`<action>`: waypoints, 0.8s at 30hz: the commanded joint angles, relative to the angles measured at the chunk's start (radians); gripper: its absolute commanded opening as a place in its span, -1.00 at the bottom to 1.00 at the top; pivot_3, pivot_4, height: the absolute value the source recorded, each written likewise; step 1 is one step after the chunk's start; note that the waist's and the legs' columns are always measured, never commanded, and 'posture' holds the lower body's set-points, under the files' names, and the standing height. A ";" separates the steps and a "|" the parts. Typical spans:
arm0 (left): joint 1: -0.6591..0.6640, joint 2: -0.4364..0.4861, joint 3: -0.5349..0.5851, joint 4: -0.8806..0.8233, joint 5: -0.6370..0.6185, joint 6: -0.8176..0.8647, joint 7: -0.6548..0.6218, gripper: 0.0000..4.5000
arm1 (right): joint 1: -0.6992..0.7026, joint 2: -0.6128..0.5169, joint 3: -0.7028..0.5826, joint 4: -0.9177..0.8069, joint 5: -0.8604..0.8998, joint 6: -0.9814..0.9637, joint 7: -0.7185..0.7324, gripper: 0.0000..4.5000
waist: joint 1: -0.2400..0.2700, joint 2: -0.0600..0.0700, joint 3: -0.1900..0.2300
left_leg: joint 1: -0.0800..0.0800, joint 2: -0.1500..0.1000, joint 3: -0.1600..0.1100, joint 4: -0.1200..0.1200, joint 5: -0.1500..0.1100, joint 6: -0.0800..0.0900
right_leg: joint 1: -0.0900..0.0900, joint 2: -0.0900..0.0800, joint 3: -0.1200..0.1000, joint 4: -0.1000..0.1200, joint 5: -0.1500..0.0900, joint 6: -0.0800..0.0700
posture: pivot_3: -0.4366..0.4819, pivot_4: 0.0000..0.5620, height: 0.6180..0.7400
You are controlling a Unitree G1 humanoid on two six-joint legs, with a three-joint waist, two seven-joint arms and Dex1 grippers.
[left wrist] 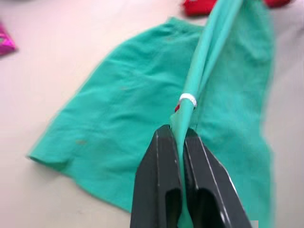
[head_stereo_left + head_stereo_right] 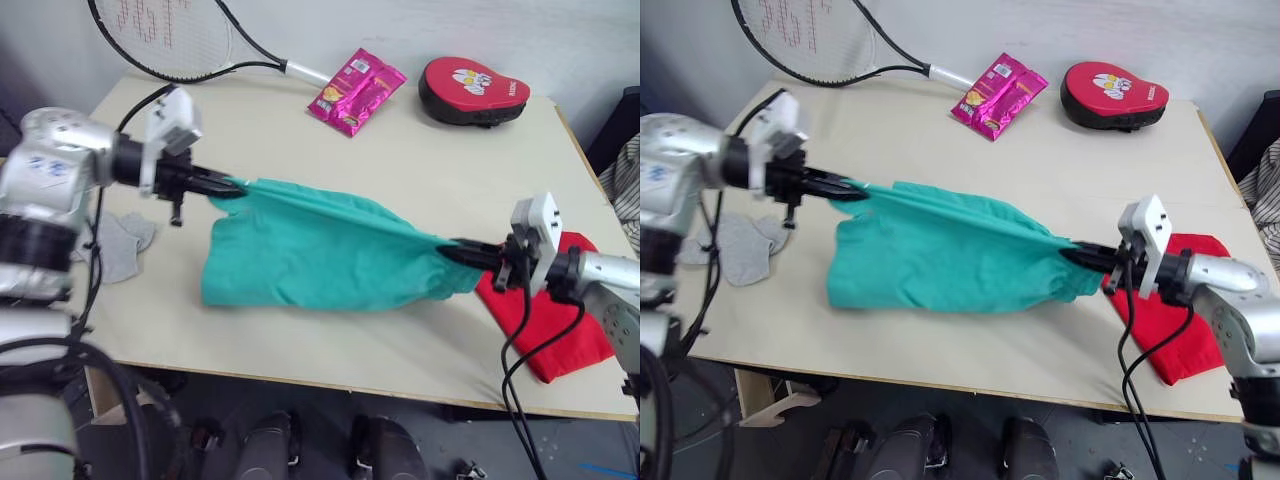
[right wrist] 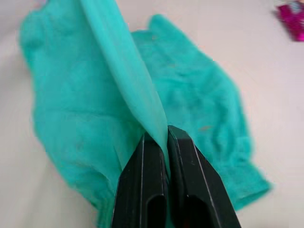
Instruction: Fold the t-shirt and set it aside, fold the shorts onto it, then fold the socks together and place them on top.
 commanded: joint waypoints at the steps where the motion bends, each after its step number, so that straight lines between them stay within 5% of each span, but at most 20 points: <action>1: -0.118 -0.077 0.045 0.304 0.116 -0.235 0.164 -1.00 | -0.108 0.054 0.045 0.141 -0.139 -0.024 -0.088 -1.00 | -0.004 -0.001 0.000 | -0.006 0.000 0.000 0.002 0.000 0.001 | -0.006 0.000 0.001 0.003 0.000 0.001 | -0.05 -0.47 1.00; 8: -0.169 -0.207 0.095 0.546 0.209 -0.381 0.335 -1.00 | -0.238 0.164 0.097 0.284 -0.276 -0.076 -0.149 -1.00 | -0.026 -0.001 0.000 | -0.027 -0.002 -0.002 0.007 0.002 0.003 | -0.019 0.000 -0.015 0.003 0.000 0.003 | -0.05 -0.47 1.00; 14: -0.131 -0.244 0.160 0.594 0.237 -0.379 0.428 -1.00 | -0.239 0.229 0.118 0.362 -0.360 -0.144 -0.179 -1.00 | -0.028 -0.001 0.000 | -0.026 -0.002 -0.002 0.011 0.003 0.006 | -0.019 -0.001 -0.014 0.010 0.001 0.005 | -0.05 -0.47 1.00; 16: -0.117 -0.258 0.220 0.591 0.210 -0.427 0.478 -0.81 | -0.236 0.252 0.090 0.377 -0.370 -0.175 -0.219 -1.00 | -0.028 -0.001 0.000 | -0.026 -0.004 -0.003 0.013 0.005 0.007 | -0.019 -0.004 -0.013 0.013 0.002 0.006 | -0.05 -0.47 1.00; 24: -0.079 -0.203 0.383 0.579 0.177 -0.490 0.613 0.21 | -0.210 0.257 -0.024 0.329 -0.367 -0.311 -0.269 0.12 | -0.028 -0.001 0.000 | -0.026 -0.009 -0.004 0.013 0.006 0.009 | -0.019 -0.010 -0.016 0.017 0.002 0.006 | -0.05 -0.47 1.00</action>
